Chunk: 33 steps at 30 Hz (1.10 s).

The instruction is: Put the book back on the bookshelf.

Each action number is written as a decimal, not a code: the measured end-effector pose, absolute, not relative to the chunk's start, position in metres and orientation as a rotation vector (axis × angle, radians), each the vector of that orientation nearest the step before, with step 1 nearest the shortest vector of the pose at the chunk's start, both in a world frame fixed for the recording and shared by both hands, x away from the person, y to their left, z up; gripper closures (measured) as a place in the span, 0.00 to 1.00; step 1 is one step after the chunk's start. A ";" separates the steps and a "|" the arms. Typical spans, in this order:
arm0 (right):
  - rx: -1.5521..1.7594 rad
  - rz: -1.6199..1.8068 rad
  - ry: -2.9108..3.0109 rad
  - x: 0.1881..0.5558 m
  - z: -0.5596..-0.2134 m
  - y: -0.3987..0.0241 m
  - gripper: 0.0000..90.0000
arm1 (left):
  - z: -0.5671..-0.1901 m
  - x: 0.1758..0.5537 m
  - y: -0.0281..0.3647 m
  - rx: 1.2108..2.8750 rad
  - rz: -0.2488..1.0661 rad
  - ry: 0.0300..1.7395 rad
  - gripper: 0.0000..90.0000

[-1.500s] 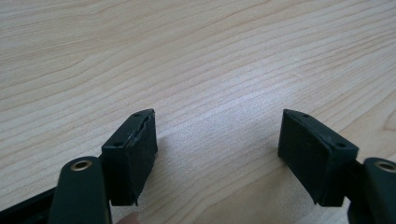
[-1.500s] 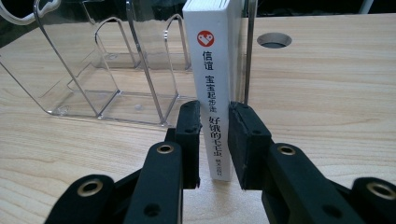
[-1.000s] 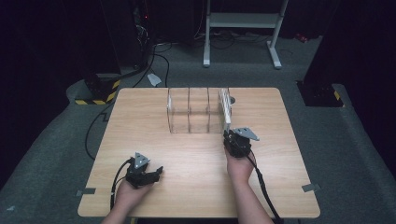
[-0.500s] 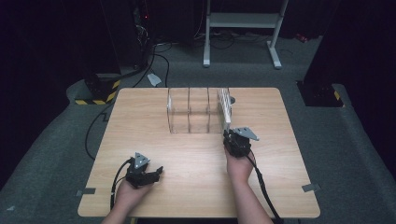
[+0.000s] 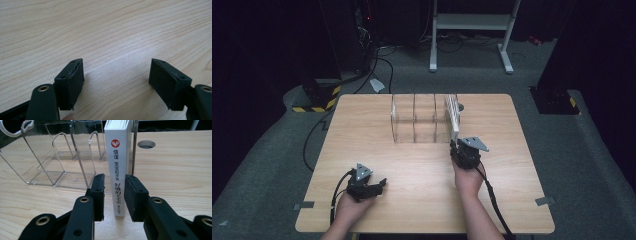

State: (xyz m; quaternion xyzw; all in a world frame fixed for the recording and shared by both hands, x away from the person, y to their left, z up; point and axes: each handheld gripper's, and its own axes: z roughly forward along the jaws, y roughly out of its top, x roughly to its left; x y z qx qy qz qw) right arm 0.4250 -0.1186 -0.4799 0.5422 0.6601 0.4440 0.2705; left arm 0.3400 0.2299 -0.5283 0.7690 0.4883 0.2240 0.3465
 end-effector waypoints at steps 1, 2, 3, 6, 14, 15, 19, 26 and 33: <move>1.459 1.198 1.779 0.425 -0.480 -0.119 0.77 | -0.528 0.340 0.230 1.996 0.581 1.267 0.31; 1.459 1.197 1.780 0.424 -0.480 -0.119 0.76 | -0.528 0.340 0.230 1.995 0.581 1.267 0.31; 1.456 1.197 1.782 0.424 -0.480 -0.119 0.76 | -0.528 0.340 0.230 1.995 0.581 1.267 0.31; 1.456 1.201 1.780 0.422 -0.480 -0.118 0.75 | -0.528 0.340 0.230 1.995 0.582 1.266 0.31; 1.422 1.221 1.797 0.412 -0.479 -0.117 0.69 | -0.528 0.340 0.230 1.997 0.581 1.267 0.31; 1.413 1.220 1.802 0.410 -0.479 -0.117 0.68 | -0.528 0.340 0.230 1.997 0.581 1.267 0.31; 1.387 1.210 1.819 0.402 -0.479 -0.118 0.63 | -0.528 0.340 0.230 1.997 0.583 1.266 0.31; 1.372 1.193 1.849 0.388 -0.481 -0.129 0.54 | -0.528 0.340 0.230 1.998 0.580 1.267 0.31; 1.366 1.157 1.870 0.373 -0.484 -0.150 0.46 | -0.528 0.340 0.230 2.000 0.582 1.266 0.31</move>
